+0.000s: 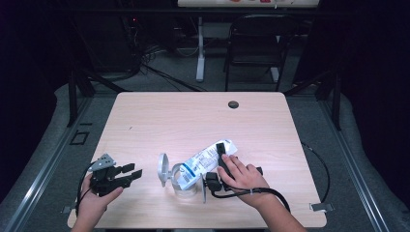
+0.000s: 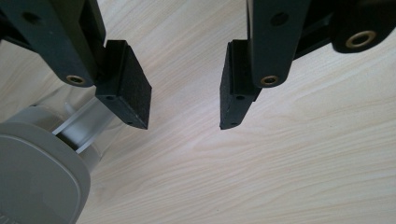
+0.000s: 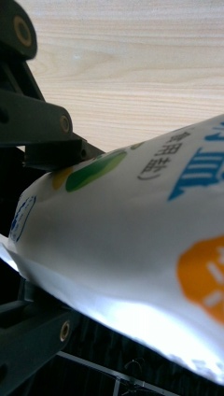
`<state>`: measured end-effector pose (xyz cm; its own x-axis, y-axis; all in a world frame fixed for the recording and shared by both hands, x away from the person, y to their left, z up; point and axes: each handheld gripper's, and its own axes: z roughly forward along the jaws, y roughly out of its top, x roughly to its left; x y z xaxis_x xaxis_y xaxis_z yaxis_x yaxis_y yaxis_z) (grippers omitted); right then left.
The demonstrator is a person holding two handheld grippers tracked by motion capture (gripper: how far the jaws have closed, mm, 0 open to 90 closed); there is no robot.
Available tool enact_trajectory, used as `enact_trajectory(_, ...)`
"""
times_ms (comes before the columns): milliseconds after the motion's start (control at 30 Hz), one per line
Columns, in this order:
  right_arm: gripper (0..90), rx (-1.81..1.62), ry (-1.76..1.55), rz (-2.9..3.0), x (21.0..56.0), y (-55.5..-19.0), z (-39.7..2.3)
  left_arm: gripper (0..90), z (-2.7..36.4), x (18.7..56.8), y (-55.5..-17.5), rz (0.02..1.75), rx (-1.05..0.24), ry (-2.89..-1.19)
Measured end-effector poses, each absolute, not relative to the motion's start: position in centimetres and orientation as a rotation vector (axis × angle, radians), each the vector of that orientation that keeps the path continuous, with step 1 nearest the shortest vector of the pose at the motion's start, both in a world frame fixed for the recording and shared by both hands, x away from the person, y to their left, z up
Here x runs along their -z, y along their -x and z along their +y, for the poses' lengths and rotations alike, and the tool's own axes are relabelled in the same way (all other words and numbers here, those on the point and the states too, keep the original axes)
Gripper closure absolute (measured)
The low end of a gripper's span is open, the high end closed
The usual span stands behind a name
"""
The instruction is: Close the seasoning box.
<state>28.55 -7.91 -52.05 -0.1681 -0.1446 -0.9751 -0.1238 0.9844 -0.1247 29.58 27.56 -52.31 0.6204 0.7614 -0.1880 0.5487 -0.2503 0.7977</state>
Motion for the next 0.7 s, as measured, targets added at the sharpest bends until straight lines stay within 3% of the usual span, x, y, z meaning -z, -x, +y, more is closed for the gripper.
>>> enact_trajectory(700, 50.2, -0.006, 0.205, 1.750, 52.08, -28.64, -7.85, 54.0, 27.58, 52.29, -29.58, 1.038, -0.295, -1.934)
